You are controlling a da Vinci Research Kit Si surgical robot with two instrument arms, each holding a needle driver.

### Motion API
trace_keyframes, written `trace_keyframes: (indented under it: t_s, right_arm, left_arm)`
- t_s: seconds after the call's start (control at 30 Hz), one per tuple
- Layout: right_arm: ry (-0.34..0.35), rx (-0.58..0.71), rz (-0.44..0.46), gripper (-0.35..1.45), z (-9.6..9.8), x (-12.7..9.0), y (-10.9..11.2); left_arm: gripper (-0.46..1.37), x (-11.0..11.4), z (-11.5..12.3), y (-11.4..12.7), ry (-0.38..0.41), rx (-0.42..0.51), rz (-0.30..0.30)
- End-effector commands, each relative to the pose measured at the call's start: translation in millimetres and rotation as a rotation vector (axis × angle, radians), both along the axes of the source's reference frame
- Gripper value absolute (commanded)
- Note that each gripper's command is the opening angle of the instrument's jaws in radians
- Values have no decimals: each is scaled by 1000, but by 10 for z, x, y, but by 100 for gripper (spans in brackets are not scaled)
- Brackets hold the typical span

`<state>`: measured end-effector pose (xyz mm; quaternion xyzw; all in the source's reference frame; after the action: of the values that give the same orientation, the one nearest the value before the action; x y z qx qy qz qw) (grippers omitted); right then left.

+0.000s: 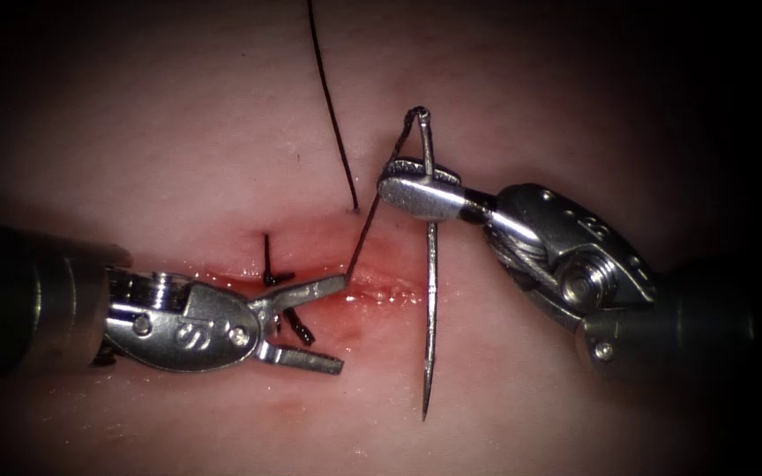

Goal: Wound Closure
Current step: Open the wound using the left gripper

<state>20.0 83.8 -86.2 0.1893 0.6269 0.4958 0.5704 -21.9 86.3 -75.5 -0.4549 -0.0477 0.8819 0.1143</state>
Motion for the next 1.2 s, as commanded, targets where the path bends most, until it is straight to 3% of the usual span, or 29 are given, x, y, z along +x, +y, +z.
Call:
trace_keyframes:
  t_s: [0.03,0.2,0.53,0.97,1.2]
  right_arm:
    - [9,-3,7,-35,-2,0,0]
    - [47,-12,31,-35,-16,1,6]
    - [92,-81,90,-35,-47,2,35]
    - [92,-103,90,-35,-47,4,35]
    - [86,-114,87,-35,-47,4,35]
  left_arm:
    - [42,0,1,2,8,18,1]
    - [37,0,7,8,26,59,-5]
    - [28,6,31,-8,104,151,29]
    - [-7,2,69,-2,220,284,63]
    - [-15,2,92,-4,280,302,72]
